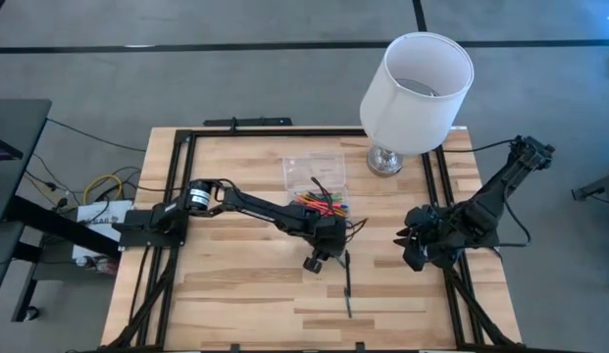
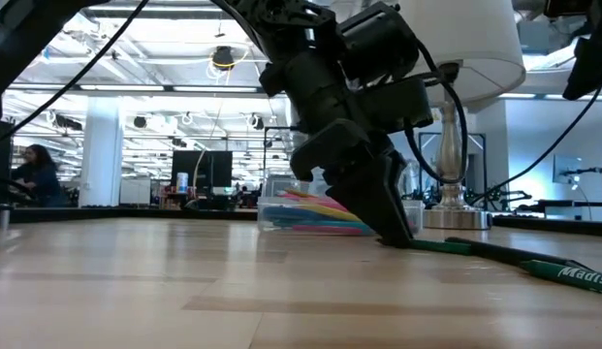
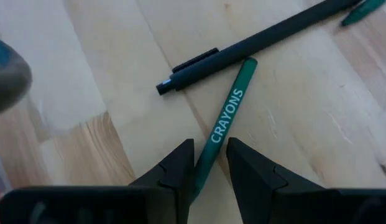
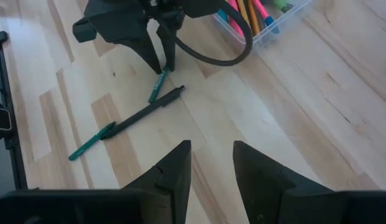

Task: Pick & place school supplies into a supply box
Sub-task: Put the green crayon into the transparent supply box

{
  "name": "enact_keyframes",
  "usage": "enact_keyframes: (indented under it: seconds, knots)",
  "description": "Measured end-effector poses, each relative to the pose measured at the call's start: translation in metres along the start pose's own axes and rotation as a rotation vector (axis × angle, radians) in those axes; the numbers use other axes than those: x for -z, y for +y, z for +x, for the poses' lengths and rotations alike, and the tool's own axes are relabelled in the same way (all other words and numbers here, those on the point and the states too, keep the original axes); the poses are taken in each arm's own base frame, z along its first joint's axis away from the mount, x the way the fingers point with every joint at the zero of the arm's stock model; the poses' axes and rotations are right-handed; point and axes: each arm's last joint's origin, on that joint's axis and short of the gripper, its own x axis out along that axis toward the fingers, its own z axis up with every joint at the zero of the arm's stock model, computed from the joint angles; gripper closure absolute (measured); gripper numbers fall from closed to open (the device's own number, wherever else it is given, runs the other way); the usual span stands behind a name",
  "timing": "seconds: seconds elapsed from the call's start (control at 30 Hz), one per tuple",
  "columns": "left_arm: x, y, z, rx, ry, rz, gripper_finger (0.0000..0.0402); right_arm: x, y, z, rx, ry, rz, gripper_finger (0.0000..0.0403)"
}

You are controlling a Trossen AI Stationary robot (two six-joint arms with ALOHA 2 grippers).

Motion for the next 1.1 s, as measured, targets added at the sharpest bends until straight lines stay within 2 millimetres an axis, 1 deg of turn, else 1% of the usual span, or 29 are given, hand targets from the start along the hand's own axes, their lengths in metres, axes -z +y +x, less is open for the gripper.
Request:
enact_keyframes:
  seconds: [0.3, 0.47, 0.7, 0.9, 1.1]
  knots:
    - [-0.002, -0.018, 0.003, -0.022, 0.041, -0.150, 0.0348, 0.000, 0.000, 0.000, 0.007, -0.017, -0.009, 0.0291]
    - [-0.001, -0.028, 0.004, -0.024, 0.086, -0.231, 0.0361, 0.000, -0.001, 0.000, 0.013, -0.015, -0.022, 0.0291]
    - [0.002, -0.035, 0.003, -0.006, 0.145, -0.409, 0.0362, 0.000, -0.003, 0.000, 0.030, -0.007, -0.057, 0.0291]
    - [0.005, -0.038, -0.001, 0.029, 0.200, -0.522, 0.0362, 0.001, -0.003, 0.000, 0.031, -0.006, -0.075, 0.0291]
    - [0.001, -0.043, -0.012, -0.003, 0.319, -0.543, 0.0363, 0.001, -0.003, 0.000, 0.031, -0.006, -0.083, 0.0291]
